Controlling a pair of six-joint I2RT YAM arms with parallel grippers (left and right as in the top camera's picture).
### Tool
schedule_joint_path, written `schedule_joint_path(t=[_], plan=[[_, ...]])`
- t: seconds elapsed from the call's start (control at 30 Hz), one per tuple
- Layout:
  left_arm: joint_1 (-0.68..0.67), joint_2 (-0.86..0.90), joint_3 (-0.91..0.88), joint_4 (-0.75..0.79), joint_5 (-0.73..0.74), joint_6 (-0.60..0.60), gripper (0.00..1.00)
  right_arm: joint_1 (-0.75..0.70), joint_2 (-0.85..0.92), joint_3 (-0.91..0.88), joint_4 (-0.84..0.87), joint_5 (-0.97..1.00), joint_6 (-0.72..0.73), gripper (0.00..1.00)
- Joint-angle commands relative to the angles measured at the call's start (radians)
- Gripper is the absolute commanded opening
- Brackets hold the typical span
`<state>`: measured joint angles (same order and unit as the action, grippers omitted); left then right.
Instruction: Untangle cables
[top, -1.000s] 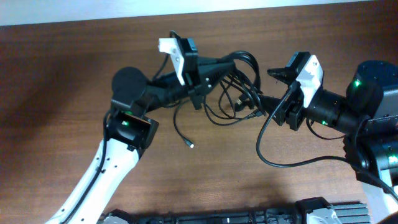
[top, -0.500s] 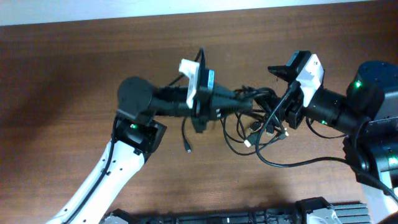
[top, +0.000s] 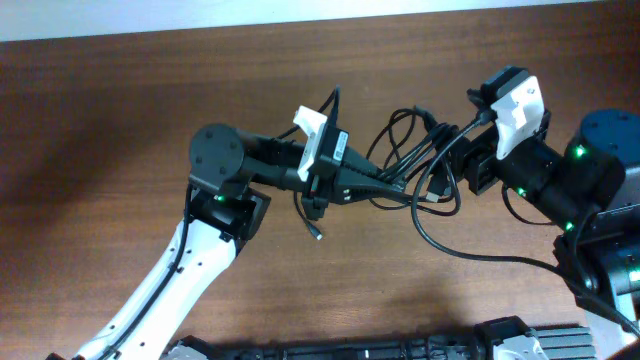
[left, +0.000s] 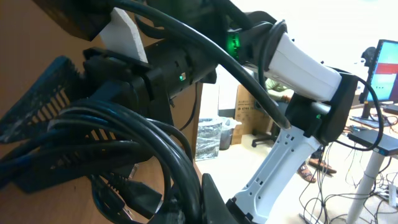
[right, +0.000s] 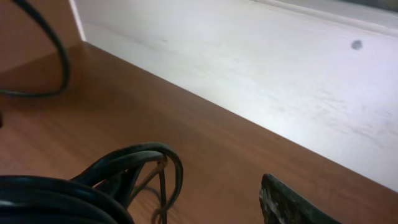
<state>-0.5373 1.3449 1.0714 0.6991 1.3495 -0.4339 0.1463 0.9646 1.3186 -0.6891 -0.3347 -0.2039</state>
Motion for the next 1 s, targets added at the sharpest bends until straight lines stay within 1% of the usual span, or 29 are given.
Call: schedule_joint_path(t=[0.0,0.03,0.1,0.23,0.3,0.37,0.43,0.5,0.6,0.7,0.87,0.97], plan=[[-0.012,-0.049,0.01,0.023,0.224,0.0,0.0,-0.042,0.026,0.008,0.019,0.447,0.068,0.64],[-0.012,-0.049,0.01,0.024,0.224,0.0,0.0,-0.042,0.026,0.008,0.019,0.49,0.067,0.65],[-0.01,-0.049,0.01,0.028,0.224,0.0,0.0,-0.042,0.026,0.008,0.015,0.543,0.067,0.7],[0.028,-0.051,0.01,0.079,0.224,-0.001,0.0,-0.042,0.026,0.008,0.004,0.576,0.057,0.71],[0.06,-0.059,0.011,0.119,0.205,-0.076,0.0,-0.042,0.026,0.008,-0.01,0.576,0.02,0.72],[0.103,-0.081,0.011,0.226,0.192,-0.243,0.0,-0.042,0.026,0.008,-0.026,0.589,-0.021,0.72],[0.136,-0.108,0.011,0.32,0.193,-0.348,0.0,-0.042,0.027,0.008,-0.028,0.617,-0.024,0.73],[0.166,-0.137,0.011,0.375,0.216,-0.37,0.0,-0.042,0.026,0.008,-0.028,0.642,-0.024,0.73],[0.211,-0.172,0.011,0.354,0.223,-0.37,0.0,-0.043,0.026,0.008,-0.029,0.665,-0.024,0.73],[0.248,-0.168,0.01,0.345,0.223,-0.37,0.0,-0.043,0.026,0.008,-0.03,0.665,-0.023,0.73],[0.258,-0.131,0.009,0.183,0.223,-0.369,0.0,-0.043,0.026,0.008,-0.041,0.665,0.057,0.73],[0.249,-0.097,0.009,0.095,0.223,-0.359,0.0,-0.043,0.026,0.008,-0.056,0.66,0.068,0.73]])
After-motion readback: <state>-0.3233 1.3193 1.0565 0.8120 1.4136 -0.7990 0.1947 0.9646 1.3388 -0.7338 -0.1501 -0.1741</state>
